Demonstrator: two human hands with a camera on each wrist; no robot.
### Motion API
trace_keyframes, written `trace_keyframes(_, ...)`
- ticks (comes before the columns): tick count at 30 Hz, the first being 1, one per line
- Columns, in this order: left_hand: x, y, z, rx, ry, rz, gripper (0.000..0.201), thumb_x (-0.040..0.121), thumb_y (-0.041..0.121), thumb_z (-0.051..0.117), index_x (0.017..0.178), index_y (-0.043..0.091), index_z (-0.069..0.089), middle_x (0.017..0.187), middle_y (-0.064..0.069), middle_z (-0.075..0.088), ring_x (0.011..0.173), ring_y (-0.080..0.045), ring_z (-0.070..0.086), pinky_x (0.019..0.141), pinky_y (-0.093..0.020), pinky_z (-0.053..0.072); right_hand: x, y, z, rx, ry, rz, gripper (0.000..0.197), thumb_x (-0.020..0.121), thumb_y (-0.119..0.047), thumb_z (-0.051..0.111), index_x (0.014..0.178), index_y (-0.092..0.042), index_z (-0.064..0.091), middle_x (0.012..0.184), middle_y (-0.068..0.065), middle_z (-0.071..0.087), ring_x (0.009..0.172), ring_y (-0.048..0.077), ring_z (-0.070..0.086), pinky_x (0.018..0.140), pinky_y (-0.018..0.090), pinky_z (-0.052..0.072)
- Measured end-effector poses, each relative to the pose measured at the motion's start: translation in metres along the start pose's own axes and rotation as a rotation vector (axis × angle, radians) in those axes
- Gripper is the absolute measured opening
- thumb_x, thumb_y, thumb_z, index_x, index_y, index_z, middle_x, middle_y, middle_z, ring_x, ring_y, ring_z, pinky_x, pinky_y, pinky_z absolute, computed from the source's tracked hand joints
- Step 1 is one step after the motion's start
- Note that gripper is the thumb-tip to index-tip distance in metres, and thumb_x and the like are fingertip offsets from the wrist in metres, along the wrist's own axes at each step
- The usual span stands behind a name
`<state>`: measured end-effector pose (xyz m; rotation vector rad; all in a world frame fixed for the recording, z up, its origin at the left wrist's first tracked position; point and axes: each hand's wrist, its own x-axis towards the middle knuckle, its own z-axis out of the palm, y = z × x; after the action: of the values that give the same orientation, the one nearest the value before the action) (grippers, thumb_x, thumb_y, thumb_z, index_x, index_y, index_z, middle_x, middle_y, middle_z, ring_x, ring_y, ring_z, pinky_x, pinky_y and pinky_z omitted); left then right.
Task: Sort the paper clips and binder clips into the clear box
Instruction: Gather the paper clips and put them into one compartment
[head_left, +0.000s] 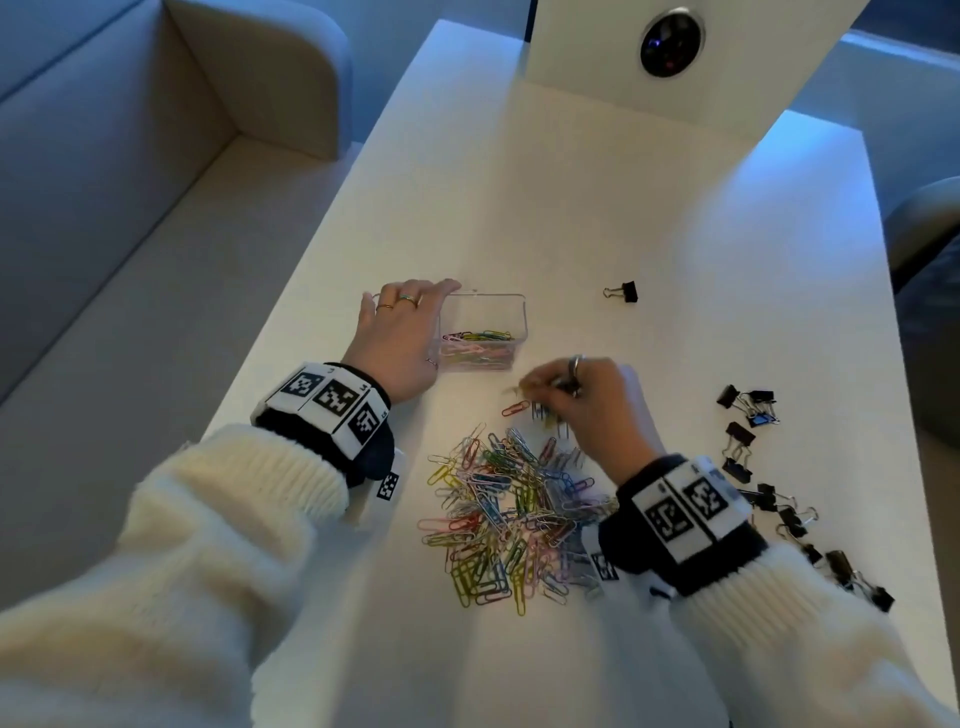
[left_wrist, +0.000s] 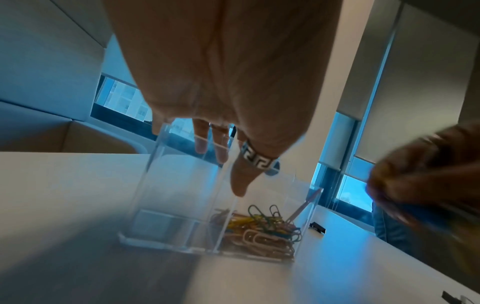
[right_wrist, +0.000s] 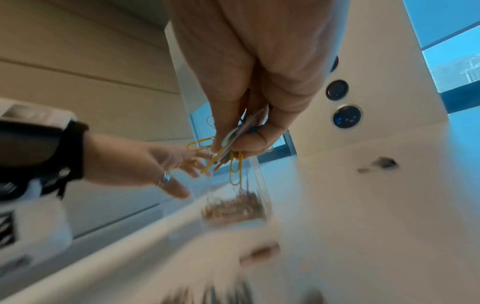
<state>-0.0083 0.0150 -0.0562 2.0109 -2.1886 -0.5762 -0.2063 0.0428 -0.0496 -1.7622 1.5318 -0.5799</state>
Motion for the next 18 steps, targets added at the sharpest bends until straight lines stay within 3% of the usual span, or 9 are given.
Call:
trace_keyframes(3,0.001,0.002,0.001,-0.022,-0.003,-0.026,0.069,0.085,0.011,0.052,0.143,0.024,0.018,0.145,-0.006,0.028,0.134,-0.028,0.019,0.114,-0.052,0.010,0.031,-0.030,-0.008,0.068,0.106,-0.106,0.013,0.081,-0.010,0.066,0.093,-0.007,0.070,0.077,-0.006,0.063,0.062,-0.008,0.054,0.064,0.000,0.045)
trace_keyframes(8,0.001,0.000,0.005,0.006,0.020,-0.013,0.071,0.084,0.012,0.053,0.144,0.023,0.016,0.144,-0.005,0.027,0.134,-0.026,0.020,0.114,-0.052,0.011,0.072,-0.043,0.009,0.136,0.275,-0.191,0.010,0.079,-0.006,0.067,0.087,-0.007,0.072,0.073,-0.003,0.065,0.058,-0.002,0.056,0.065,0.007,0.049)
trace_keyframes(12,0.001,0.000,0.007,-0.003,0.030,-0.016,0.070,0.084,0.010,0.052,0.143,0.024,0.017,0.145,-0.003,0.026,0.135,-0.026,0.018,0.115,-0.051,0.009,0.071,-0.026,0.033,0.119,0.355,-0.304,0.010,0.078,-0.003,0.066,0.085,-0.004,0.072,0.083,0.007,0.070,0.071,0.008,0.060,0.072,0.015,0.050)
trace_keyframes(14,0.001,0.000,0.008,-0.003,0.032,-0.019,0.070,0.084,0.010,0.051,0.143,0.024,0.017,0.145,-0.003,0.026,0.135,-0.025,0.017,0.115,-0.050,0.007,0.065,-0.017,0.040,0.100,0.352,-0.351,0.011,0.077,-0.001,0.066,0.086,-0.004,0.072,0.087,0.008,0.070,0.077,0.010,0.061,0.076,0.019,0.052)
trace_keyframes(17,0.002,0.000,0.009,0.004,0.032,-0.024,0.071,0.083,0.010,0.051,0.143,0.024,0.016,0.145,-0.003,0.025,0.136,-0.025,0.016,0.115,-0.050,0.005,0.055,-0.009,0.039,0.017,0.249,-0.376,0.016,0.079,-0.005,0.066,0.094,-0.007,0.072,0.095,0.006,0.069,0.084,0.009,0.061,0.081,0.010,0.046)
trace_keyframes(18,0.002,0.000,0.010,0.005,0.034,-0.025,0.070,0.083,0.010,0.050,0.143,0.024,0.016,0.145,-0.003,0.025,0.136,-0.025,0.016,0.115,-0.050,0.004,0.053,-0.008,0.036,-0.036,0.203,-0.389,0.018,0.079,-0.010,0.067,0.097,-0.009,0.071,0.099,0.005,0.069,0.087,0.012,0.062,0.083,0.013,0.046)
